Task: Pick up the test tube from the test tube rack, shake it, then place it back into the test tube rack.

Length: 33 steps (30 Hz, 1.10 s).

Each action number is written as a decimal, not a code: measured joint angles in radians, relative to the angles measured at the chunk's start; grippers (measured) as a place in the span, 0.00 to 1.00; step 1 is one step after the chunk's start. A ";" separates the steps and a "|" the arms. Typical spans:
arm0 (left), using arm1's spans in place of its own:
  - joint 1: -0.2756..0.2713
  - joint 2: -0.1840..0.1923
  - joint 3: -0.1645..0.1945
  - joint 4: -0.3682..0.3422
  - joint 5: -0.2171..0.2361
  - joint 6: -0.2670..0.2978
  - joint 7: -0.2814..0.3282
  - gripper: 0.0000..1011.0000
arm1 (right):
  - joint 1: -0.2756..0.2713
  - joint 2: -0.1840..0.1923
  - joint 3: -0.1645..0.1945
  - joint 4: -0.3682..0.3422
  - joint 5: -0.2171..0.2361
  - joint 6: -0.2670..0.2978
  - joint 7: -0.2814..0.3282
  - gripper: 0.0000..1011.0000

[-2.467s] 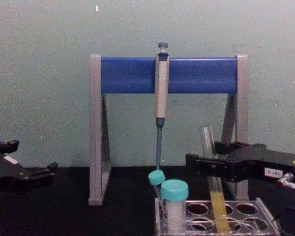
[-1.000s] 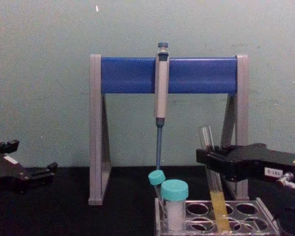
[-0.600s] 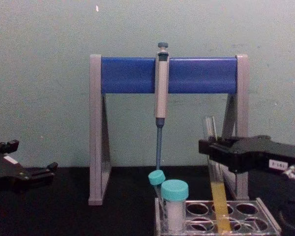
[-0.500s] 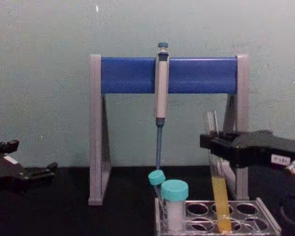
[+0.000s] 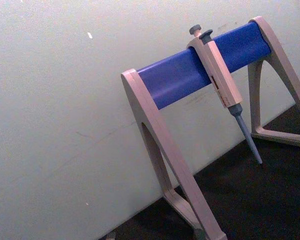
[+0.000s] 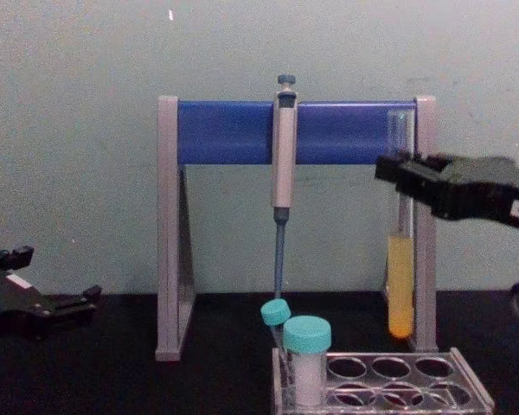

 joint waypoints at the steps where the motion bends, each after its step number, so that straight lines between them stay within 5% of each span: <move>1: 0.000 0.000 0.000 0.000 0.000 0.000 0.000 0.99 | -0.003 0.000 0.007 -0.006 0.000 -0.012 -0.004 0.22; 7: 0.000 0.000 0.000 0.000 0.000 0.000 0.000 0.99 | -0.004 -0.008 0.024 -0.012 -0.018 -0.048 -0.032 0.22; 19: 0.000 0.000 0.000 0.000 0.000 0.000 0.000 0.99 | 0.057 -0.074 0.028 0.093 -0.060 -0.128 -0.023 0.22; 27: 0.000 0.000 0.000 0.000 0.000 0.000 0.000 0.99 | 0.097 -0.102 0.006 0.148 -0.017 -0.141 0.060 0.22; 33: 0.000 0.000 0.000 0.000 0.000 0.000 0.000 0.99 | 0.086 -0.070 -0.011 0.120 0.061 -0.087 0.140 0.22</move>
